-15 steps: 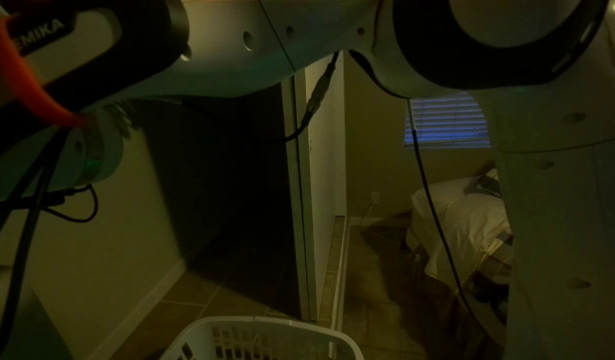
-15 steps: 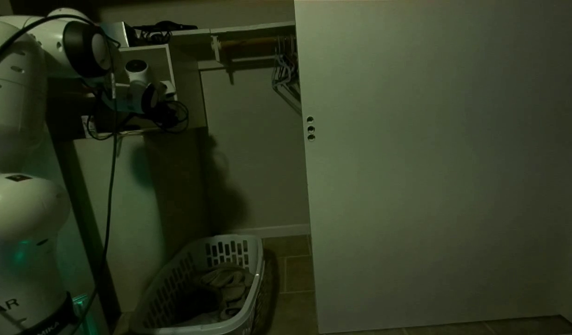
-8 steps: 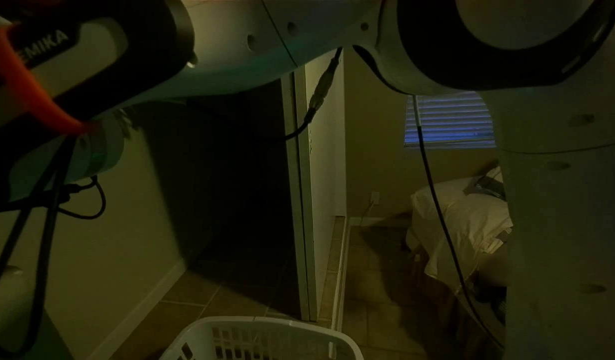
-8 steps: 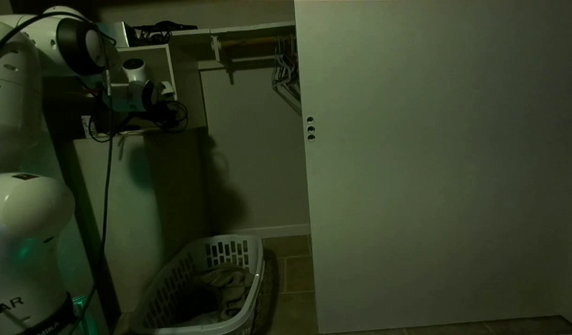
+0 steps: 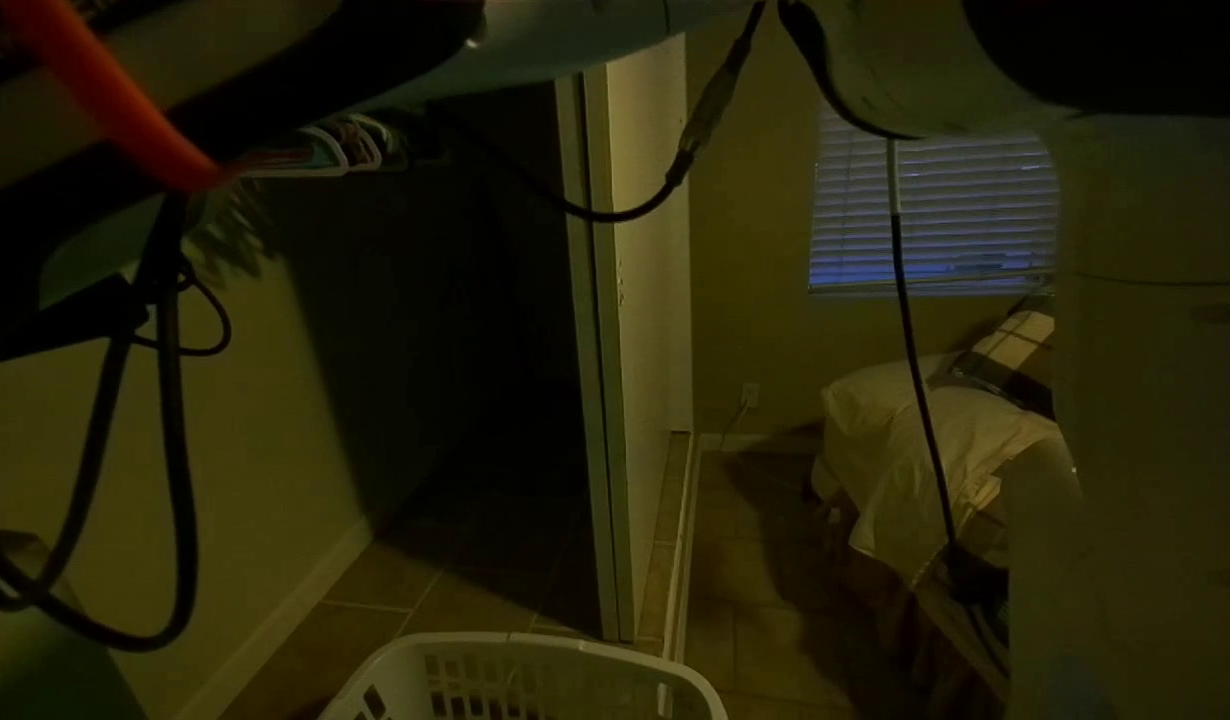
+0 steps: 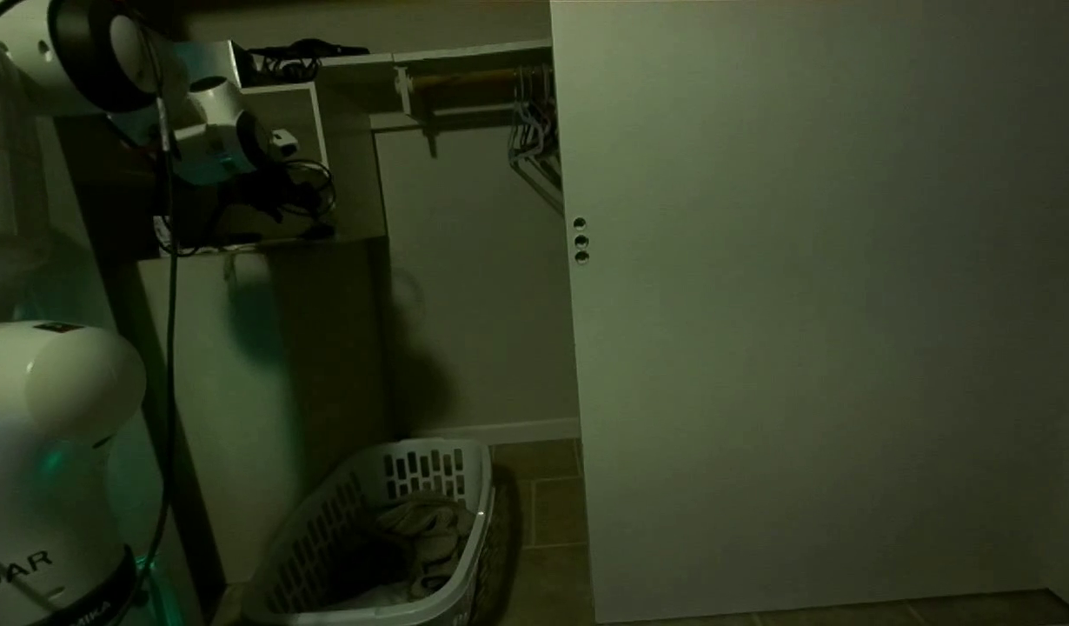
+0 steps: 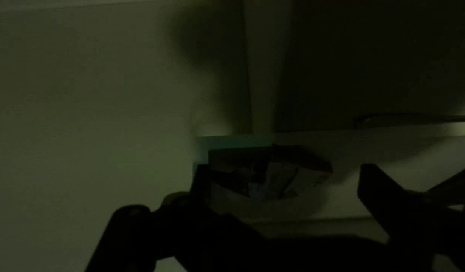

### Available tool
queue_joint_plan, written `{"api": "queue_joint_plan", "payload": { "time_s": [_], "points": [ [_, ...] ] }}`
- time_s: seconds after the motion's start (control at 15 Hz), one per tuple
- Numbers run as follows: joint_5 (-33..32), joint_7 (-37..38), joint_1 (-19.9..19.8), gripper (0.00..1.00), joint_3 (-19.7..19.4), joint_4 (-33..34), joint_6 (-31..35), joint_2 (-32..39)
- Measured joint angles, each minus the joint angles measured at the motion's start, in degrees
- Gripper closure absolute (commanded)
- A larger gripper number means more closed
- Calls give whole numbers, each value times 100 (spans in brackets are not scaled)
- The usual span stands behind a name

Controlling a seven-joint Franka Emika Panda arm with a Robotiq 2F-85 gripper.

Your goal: Move the thing on the shelf to the right

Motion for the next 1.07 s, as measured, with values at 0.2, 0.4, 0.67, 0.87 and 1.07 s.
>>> {"api": "queue_joint_plan", "payload": {
  "time_s": [0.2, 0.4, 0.67, 0.87, 1.07],
  "points": [
    [-125, -149, -14, 0, 217, -125, -556, -313],
    [-321, -147, -73, 0, 370, -298, -941, -621],
    [-550, 68, -253, 0, 591, -620, -968, -1021],
    [-566, 141, -414, 0, 787, -737, -893, -1159],
    [-566, 140, -470, 0, 819, -737, -893, -1123]
  ]
}}
